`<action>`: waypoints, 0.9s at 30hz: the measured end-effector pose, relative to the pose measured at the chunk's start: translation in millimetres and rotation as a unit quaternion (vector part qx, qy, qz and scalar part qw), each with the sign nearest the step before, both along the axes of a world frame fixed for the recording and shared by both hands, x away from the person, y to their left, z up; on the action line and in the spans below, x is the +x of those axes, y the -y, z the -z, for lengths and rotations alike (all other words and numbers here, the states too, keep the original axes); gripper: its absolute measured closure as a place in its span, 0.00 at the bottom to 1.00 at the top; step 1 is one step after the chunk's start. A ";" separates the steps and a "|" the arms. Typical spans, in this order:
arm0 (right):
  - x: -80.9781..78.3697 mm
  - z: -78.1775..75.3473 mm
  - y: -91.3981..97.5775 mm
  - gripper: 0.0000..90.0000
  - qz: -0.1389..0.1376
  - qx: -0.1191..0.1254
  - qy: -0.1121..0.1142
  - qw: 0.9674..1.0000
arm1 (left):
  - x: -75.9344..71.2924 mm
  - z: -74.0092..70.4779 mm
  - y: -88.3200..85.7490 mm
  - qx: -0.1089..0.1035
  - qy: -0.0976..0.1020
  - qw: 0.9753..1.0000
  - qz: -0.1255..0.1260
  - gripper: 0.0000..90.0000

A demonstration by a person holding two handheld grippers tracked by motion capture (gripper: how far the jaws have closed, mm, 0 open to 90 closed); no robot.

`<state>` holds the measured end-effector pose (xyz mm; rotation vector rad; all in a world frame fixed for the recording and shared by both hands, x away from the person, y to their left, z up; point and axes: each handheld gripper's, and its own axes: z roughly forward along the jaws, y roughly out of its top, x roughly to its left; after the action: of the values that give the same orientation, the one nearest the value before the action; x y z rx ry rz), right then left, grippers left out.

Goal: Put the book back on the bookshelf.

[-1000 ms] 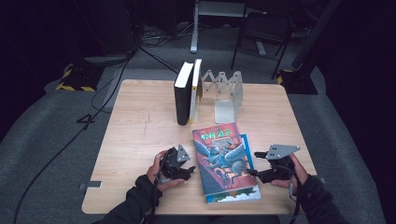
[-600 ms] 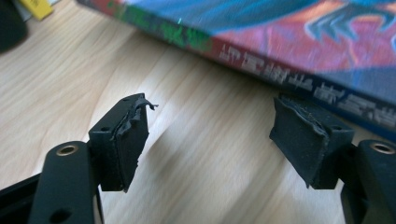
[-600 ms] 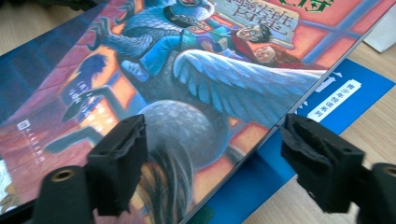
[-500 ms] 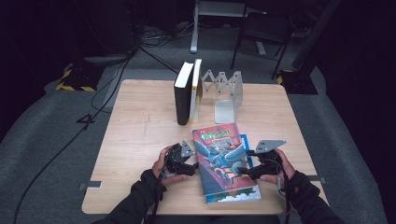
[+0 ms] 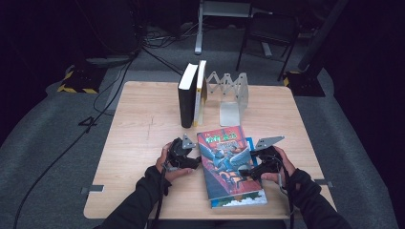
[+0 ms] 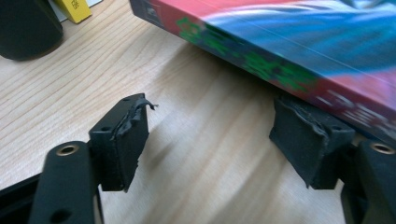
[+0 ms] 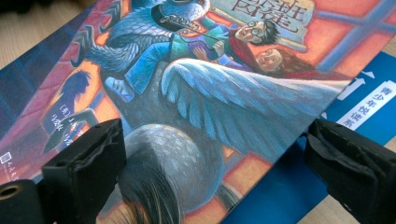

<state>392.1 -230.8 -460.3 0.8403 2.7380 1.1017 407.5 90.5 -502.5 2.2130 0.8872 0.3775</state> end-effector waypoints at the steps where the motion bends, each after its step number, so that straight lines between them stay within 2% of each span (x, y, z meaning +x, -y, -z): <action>1: 0.0 0.0 0.0 0.07 0.000 0.000 0.000 1.000 | 2.6 -0.2 0.1 -0.001 -0.001 1.000 0.001 0.32; 2: -1.7 -2.1 -1.2 0.11 -0.007 -0.005 0.017 1.000 | 8.0 -0.4 -0.8 -0.003 -0.001 1.000 0.003 0.36; 5: -3.4 -5.3 -0.5 0.21 -0.003 -0.002 0.038 0.999 | 11.2 -0.4 -1.2 -0.013 -0.008 1.000 0.007 0.37; 8: -3.3 -6.2 1.3 0.26 -0.004 0.001 0.045 0.999 | 11.2 -3.3 -0.8 -0.013 -0.001 1.000 0.007 0.38; 11: -2.8 -9.0 3.9 0.40 -0.001 0.013 0.060 0.998 | 11.6 -3.1 -1.1 -0.016 0.001 1.000 0.002 0.39; 12: -2.8 -9.0 3.9 0.40 -0.001 0.013 0.060 0.998 | 11.6 -3.1 -1.1 -0.016 0.001 1.000 0.002 0.39; 14: -2.1 -12.1 5.5 0.47 -0.005 0.032 0.059 0.998 | 11.9 -3.0 -1.4 -0.014 0.005 1.000 0.000 0.39; 16: -0.5 -12.9 4.8 0.48 -0.009 0.029 0.055 0.998 | 12.6 -3.4 -2.0 -0.010 0.010 1.000 -0.005 0.39; 19: 3.8 -12.1 4.7 0.47 -0.011 0.027 0.038 0.999 | 12.4 -3.8 -2.1 -0.008 0.013 1.000 -0.009 0.39; 20: 5.3 -11.3 4.6 0.43 -0.008 0.027 0.032 0.999 | 12.2 -4.2 -1.9 -0.006 0.013 1.000 -0.010 0.39; 22: 7.2 -10.0 3.1 0.32 0.005 0.013 0.039 0.999 | 11.3 -5.0 -0.7 -0.008 0.011 1.000 -0.011 0.39; 24: 8.0 -7.9 0.4 0.26 0.015 -0.003 0.040 0.999 | 9.8 -5.8 0.8 -0.006 0.014 1.000 -0.013 0.42; 27: 10.7 -5.3 0.6 0.17 0.029 -0.003 0.035 0.999 | 9.6 -6.2 0.7 -0.008 0.013 1.000 -0.016 0.42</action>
<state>402.8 -231.4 -455.1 0.8581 2.6417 1.0908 417.1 89.8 -496.2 2.1777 0.9103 0.4115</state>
